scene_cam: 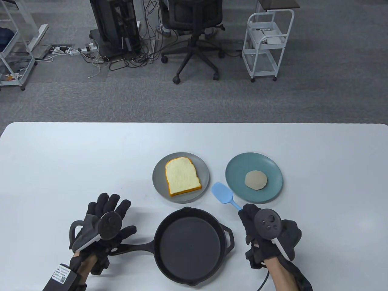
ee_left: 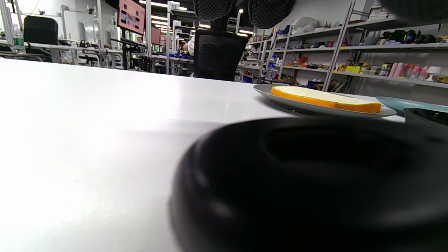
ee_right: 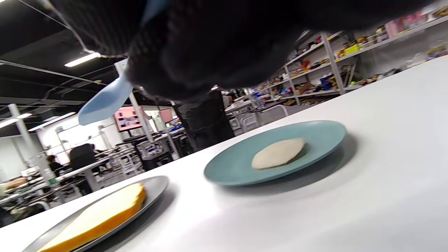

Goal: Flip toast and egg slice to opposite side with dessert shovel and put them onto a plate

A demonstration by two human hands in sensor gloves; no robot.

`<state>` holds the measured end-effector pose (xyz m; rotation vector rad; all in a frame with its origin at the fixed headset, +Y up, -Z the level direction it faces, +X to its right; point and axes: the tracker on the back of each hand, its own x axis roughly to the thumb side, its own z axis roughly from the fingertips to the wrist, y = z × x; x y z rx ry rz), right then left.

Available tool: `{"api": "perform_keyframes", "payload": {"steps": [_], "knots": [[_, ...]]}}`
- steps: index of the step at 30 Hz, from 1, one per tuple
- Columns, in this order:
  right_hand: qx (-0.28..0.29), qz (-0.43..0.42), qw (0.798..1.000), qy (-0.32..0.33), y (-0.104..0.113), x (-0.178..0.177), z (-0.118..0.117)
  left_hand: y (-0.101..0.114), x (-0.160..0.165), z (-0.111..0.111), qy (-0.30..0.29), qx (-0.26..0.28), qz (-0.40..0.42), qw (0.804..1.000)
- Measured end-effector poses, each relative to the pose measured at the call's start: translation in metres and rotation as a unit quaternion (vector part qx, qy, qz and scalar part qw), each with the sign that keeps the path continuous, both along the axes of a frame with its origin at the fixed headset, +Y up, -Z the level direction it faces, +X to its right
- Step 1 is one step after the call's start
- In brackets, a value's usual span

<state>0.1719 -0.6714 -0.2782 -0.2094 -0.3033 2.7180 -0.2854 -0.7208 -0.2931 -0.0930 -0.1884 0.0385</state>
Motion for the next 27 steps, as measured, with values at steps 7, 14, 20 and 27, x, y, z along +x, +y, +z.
{"api": "perform_keyframes", "payload": {"steps": [7, 14, 20, 27], "knots": [[-0.048, -0.031, 0.995, -0.086, -0.02, 0.026, -0.044, 0.001, 0.007, 0.003, -0.003, 0.014, -0.045, 0.999], [-0.142, -0.099, 0.972, -0.161, -0.065, 0.031, -0.071, -0.001, 0.01, 0.004, -0.008, 0.012, -0.053, 0.998], [-0.201, -0.119, 0.955, -0.182, -0.083, 0.015, -0.075, -0.002, 0.013, 0.004, -0.008, 0.007, -0.065, 0.998], [-0.22, 0.0, 0.955, -0.197, -0.074, 0.002, -0.078, 0.0, 0.014, 0.006, -0.007, 0.011, -0.062, 0.998]]}}
